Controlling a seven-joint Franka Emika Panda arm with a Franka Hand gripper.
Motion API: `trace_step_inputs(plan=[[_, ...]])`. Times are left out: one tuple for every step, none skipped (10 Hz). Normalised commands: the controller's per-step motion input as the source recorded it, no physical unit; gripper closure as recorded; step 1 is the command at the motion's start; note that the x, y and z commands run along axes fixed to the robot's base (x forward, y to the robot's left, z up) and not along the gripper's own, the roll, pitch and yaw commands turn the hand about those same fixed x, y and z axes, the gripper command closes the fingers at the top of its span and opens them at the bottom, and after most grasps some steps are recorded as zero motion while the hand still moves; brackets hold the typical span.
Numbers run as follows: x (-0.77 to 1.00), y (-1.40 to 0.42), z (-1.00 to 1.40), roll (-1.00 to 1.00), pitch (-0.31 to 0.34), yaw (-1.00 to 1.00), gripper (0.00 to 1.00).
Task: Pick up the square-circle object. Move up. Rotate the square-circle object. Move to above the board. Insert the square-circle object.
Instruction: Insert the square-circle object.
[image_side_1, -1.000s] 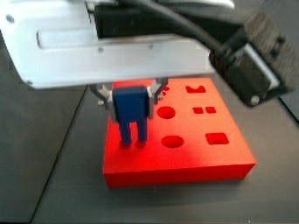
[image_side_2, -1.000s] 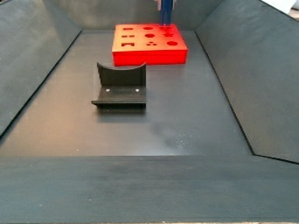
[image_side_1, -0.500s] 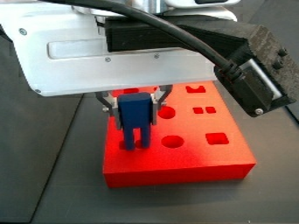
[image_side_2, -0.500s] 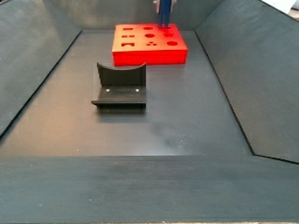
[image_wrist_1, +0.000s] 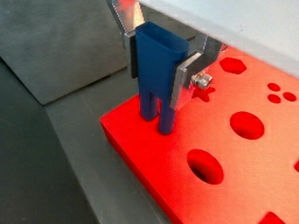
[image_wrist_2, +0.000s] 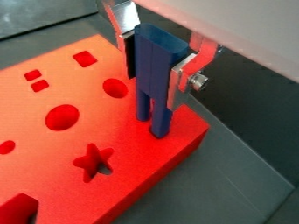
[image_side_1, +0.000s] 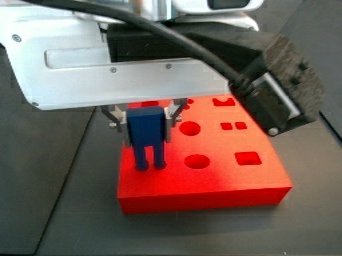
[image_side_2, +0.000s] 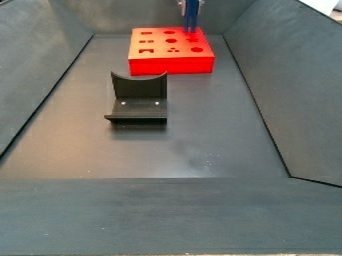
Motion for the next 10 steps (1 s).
trace_step_inputs(plan=[[-0.05, 0.02, -0.08, 0.0, 0.006, -0.1, 1.0], [0.0, 0.0, -0.17, 0.0, 0.0, -0.12, 1.0], [0.07, 0.0, -0.35, -0.03, 0.0, -0.15, 1.0], [0.0, 0.0, -0.55, -0.05, -0.071, -0.17, 1.0], [0.0, 0.0, -0.59, -0.05, -0.077, -0.17, 1.0], [0.0, 0.0, -0.5, -0.04, -0.05, -0.12, 1.0], [0.07, 0.0, -0.38, -0.06, 0.0, -0.07, 1.0], [-0.04, 0.0, -0.2, -0.03, -0.074, -0.09, 1.0], [0.0, 0.0, -0.04, -0.01, -0.064, 0.0, 1.0], [0.0, 0.0, 0.0, 0.0, 0.0, 0.0, 1.0]])
